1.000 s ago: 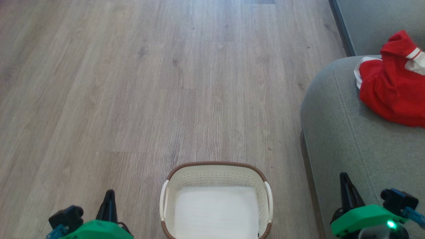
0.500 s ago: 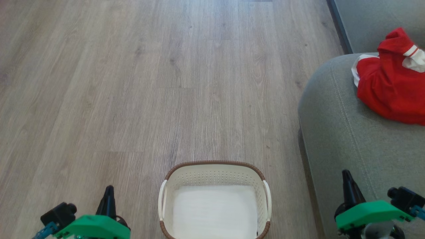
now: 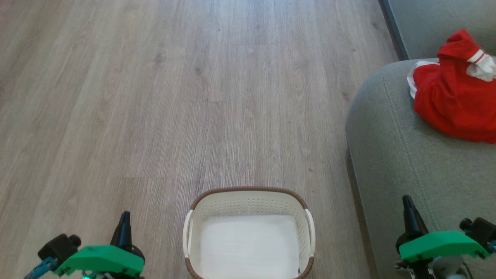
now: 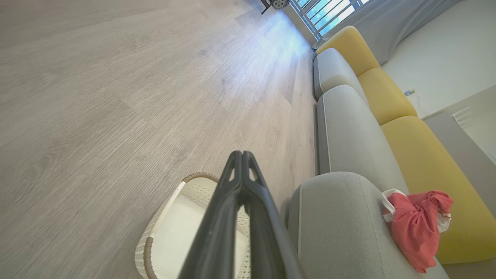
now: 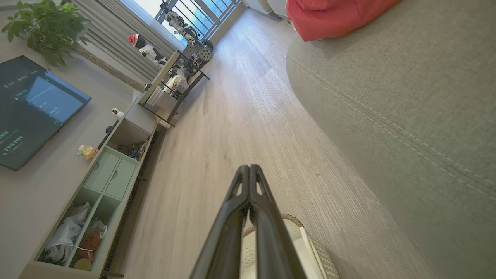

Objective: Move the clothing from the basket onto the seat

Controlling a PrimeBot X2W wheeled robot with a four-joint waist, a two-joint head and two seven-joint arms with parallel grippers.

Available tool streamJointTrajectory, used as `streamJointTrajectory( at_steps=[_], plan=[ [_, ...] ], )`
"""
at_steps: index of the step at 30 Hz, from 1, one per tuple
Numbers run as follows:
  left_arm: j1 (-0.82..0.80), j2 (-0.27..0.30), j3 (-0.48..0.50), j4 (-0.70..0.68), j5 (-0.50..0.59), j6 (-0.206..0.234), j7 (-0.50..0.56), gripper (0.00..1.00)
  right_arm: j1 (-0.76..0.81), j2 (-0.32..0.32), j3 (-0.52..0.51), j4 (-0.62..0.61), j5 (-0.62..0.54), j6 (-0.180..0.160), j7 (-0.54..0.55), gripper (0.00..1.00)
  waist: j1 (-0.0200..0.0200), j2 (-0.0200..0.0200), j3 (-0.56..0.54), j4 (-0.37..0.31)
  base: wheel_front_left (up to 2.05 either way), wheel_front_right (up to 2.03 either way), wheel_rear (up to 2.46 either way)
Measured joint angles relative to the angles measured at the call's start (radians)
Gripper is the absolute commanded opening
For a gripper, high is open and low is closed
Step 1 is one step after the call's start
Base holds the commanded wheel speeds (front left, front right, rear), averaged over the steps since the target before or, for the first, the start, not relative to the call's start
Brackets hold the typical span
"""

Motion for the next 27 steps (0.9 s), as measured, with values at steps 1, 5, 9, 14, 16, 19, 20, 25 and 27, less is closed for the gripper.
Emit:
streamJointTrajectory(
  at_steps=[1,5,9,14,16,19,20,25,27],
  plan=[
    [0.000,-0.001,0.004,0.000,-0.010,-0.005,0.003,0.00,0.000,0.000,-0.001,-0.001,0.010,0.000,0.005,0.00,0.0000,0.0000,0.000,-0.001,0.00,0.00,0.00],
    [-0.001,-0.003,0.022,0.000,-0.052,-0.017,0.012,0.00,-0.002,0.000,-0.002,-0.002,0.058,0.000,0.014,0.00,0.0000,0.0000,0.002,-0.004,0.00,0.00,0.00],
    [-0.010,-0.007,0.028,0.001,-0.091,-0.026,0.027,0.00,-0.018,0.000,-0.004,-0.003,0.103,0.000,0.027,0.00,0.0000,0.0000,0.003,-0.007,0.00,0.00,0.00],
    [-0.020,-0.014,0.047,0.001,-0.141,-0.042,0.041,0.00,-0.023,0.000,-0.007,-0.008,0.160,0.000,0.039,0.00,0.0000,0.0000,0.005,-0.011,0.00,0.00,0.00],
    [-0.020,-0.016,0.054,0.001,-0.161,-0.044,0.045,0.00,-0.023,0.000,-0.008,-0.009,0.183,0.000,0.045,0.00,0.0000,0.0000,0.006,-0.012,0.00,0.00,0.00],
    [-0.022,-0.020,0.058,0.001,-0.191,-0.053,0.054,0.00,-0.023,0.000,-0.010,-0.010,0.216,0.000,0.053,0.00,0.0000,0.0000,0.007,-0.015,0.00,0.00,0.00],
    [-0.024,-0.022,0.060,0.002,-0.201,-0.053,0.054,0.00,-0.023,0.000,-0.010,-0.010,0.228,0.000,0.058,0.00,0.0000,0.0000,0.008,-0.016,0.00,0.00,0.00],
    [-0.040,-0.026,0.079,0.002,-0.249,-0.071,0.071,0.00,-0.026,0.000,-0.014,-0.015,0.285,0.000,0.072,0.00,0.0000,0.0000,0.010,-0.019,0.00,0.00,0.00],
    [-0.040,-0.026,0.088,0.002,-0.270,-0.075,0.078,0.00,-0.034,0.000,-0.015,-0.015,0.309,0.000,0.076,0.00,0.0000,0.0000,0.010,-0.021,0.00,0.00,0.00]
  ],
)
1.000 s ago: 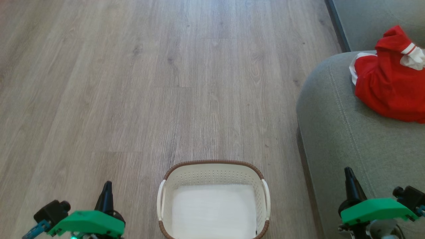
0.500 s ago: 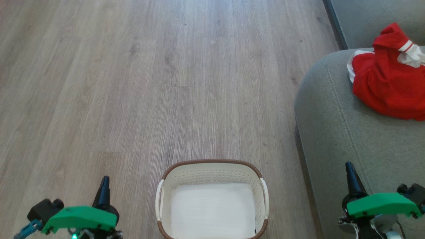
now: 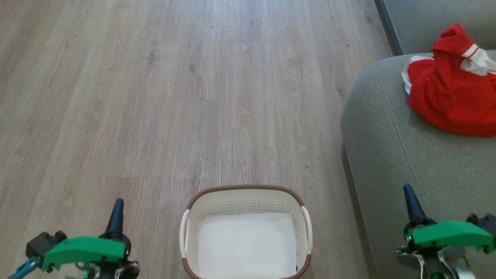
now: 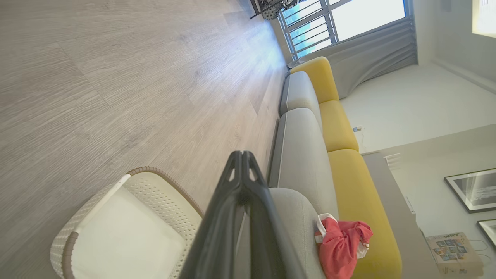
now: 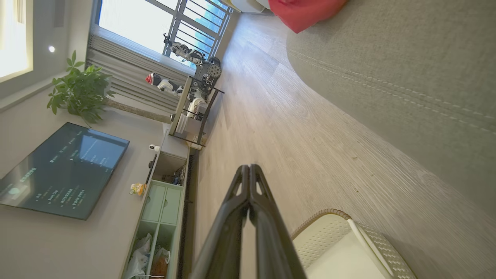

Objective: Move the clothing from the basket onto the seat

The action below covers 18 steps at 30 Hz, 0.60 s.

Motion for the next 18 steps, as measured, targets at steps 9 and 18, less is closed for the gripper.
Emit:
streamJointTrajectory(
  at_steps=[9,18],
  plan=[
    [-0.016,-0.008,0.025,0.002,-0.090,-0.021,0.023,0.00,-0.009,0.000,-0.009,-0.006,0.102,0.000,0.026,0.00,0.0000,0.0000,0.003,-0.007,0.00,0.00,0.00],
    [-0.031,-0.016,0.043,0.003,-0.170,-0.046,0.047,0.00,-0.019,0.000,-0.015,-0.012,0.193,0.000,0.049,0.00,0.0000,0.0000,0.007,-0.013,0.00,0.00,0.00]
  ],
)
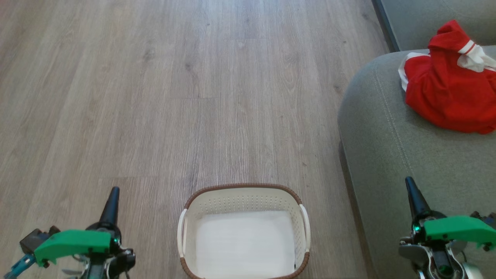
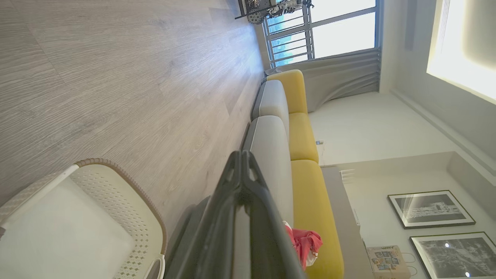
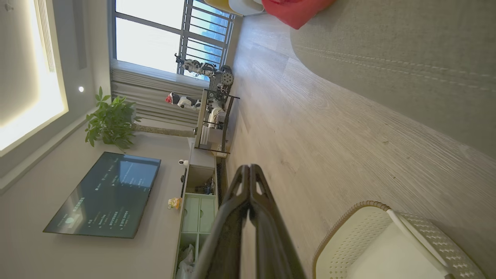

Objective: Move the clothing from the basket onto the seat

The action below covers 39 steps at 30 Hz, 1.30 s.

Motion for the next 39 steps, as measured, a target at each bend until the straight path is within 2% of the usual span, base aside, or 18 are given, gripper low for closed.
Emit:
streamJointTrajectory(
  at_steps=[22,39],
  plan=[
    [-0.042,-0.024,0.073,0.001,-0.228,-0.064,0.066,0.00,-0.030,0.000,-0.011,-0.016,0.261,0.000,0.063,0.00,0.0000,0.0000,0.009,-0.018,0.00,0.00,0.00],
    [-0.045,-0.026,0.083,0.001,-0.235,-0.064,0.068,0.00,-0.030,0.000,-0.012,-0.016,0.269,0.000,0.067,0.00,0.0000,0.0000,0.009,-0.018,0.00,0.00,0.00]
  ],
)
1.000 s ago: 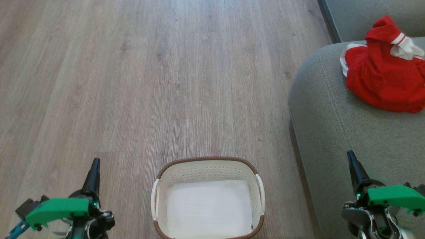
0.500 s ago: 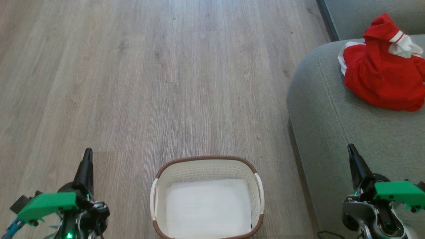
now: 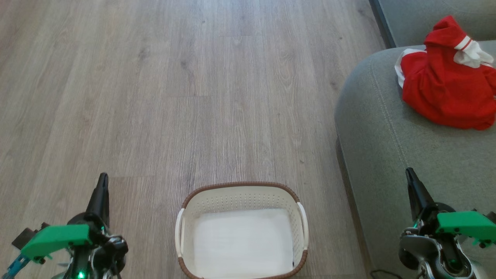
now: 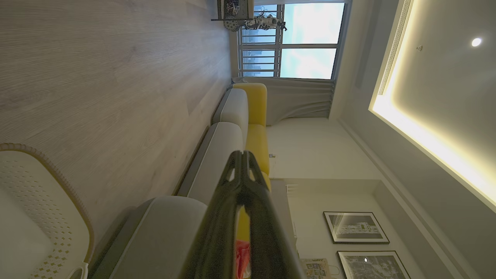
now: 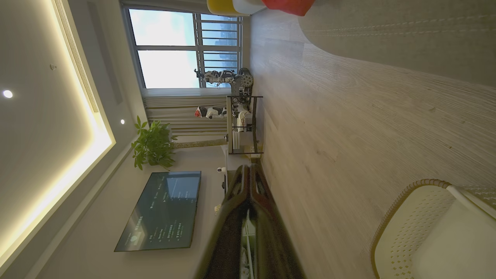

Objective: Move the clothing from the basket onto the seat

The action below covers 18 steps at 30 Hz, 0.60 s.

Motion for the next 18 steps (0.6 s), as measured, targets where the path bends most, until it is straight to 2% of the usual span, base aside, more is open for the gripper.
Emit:
streamJointTrajectory(
  at_steps=[18],
  plan=[
    [0.000,-0.001,0.001,0.000,0.000,0.000,0.000,0.00,0.000,0.000,0.000,0.000,0.000,0.000,0.000,0.00,0.0000,0.0000,0.000,0.000,0.00,0.00,0.00]
  ],
)
